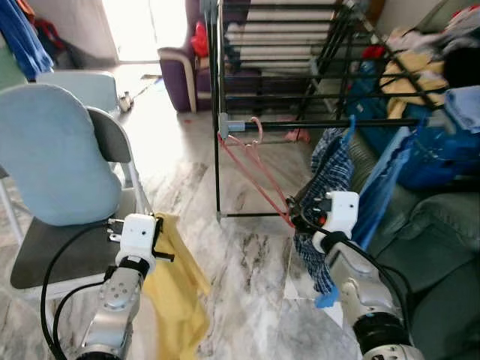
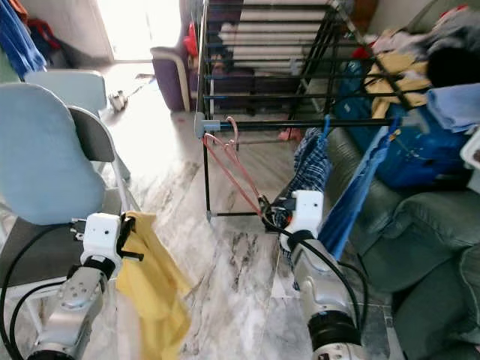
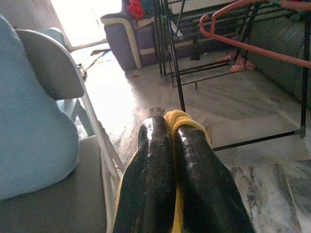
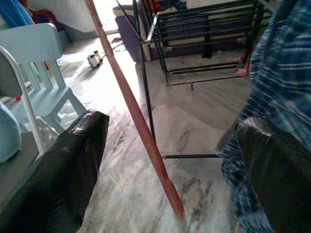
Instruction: Hang hanger
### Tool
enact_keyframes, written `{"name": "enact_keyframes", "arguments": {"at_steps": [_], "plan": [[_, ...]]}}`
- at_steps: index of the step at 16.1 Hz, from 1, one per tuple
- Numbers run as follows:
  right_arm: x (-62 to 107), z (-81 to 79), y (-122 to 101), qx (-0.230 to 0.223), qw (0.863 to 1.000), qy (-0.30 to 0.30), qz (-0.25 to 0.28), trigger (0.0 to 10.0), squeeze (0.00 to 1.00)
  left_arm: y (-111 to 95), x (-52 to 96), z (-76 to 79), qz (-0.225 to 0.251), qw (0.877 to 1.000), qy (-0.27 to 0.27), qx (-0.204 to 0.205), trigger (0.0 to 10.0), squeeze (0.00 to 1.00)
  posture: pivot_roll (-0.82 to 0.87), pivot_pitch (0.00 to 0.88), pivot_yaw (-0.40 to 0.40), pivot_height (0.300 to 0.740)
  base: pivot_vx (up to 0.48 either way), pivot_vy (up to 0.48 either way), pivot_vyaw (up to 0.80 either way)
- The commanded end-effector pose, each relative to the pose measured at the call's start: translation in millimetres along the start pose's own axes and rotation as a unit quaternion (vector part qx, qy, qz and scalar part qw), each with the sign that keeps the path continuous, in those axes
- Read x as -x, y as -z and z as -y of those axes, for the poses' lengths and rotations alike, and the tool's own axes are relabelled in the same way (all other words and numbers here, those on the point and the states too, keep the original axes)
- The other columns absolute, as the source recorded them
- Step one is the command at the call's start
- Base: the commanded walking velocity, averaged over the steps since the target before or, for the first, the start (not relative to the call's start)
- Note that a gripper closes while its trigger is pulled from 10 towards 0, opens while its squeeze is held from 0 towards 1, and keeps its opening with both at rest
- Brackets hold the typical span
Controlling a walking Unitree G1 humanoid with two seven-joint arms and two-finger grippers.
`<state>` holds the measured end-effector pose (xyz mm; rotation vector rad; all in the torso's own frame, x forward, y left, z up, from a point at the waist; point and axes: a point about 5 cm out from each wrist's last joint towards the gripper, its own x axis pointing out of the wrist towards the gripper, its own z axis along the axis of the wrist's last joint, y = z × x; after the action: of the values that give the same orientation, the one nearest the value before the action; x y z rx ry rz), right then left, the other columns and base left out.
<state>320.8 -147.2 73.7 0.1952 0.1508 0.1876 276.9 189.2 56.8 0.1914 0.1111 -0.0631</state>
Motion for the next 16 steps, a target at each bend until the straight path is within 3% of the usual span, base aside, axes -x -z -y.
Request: {"name": "enact_keyframes", "arguments": {"at_steps": [1, 7, 16], "plan": [[-0.8, 2.2, -5.5, 0.001, 1.0, 0.001, 0.008, 10.0, 0.0, -9.0, -5.0, 2.9, 0.019, 1.0, 0.007, 0.005, 10.0, 0.0, -0.07, 0.0, -0.018, 0.74, 0.401, 0.259, 0.0], [-0.9, 2.8, -5.7, 0.001, 1.0, 0.003, 0.007, 10.0, 0.0, -6.6, -6.2, 3.0, 0.01, 1.0, 0.006, 0.011, 10.0, 0.0, -0.08, 0.0, -0.019, 0.74, 0.322, 0.356, 0.0], [-0.8, 3.8, -5.4, 0.004, 1.0, 0.008, 0.007, 10.0, 0.0, -5.4, -7.1, 7.4, 0.004, 1.0, 0.017, 0.003, 10.0, 0.0, -0.07, 0.0, -0.02, 0.74, 0.0, 0.461, 0.0]]}}
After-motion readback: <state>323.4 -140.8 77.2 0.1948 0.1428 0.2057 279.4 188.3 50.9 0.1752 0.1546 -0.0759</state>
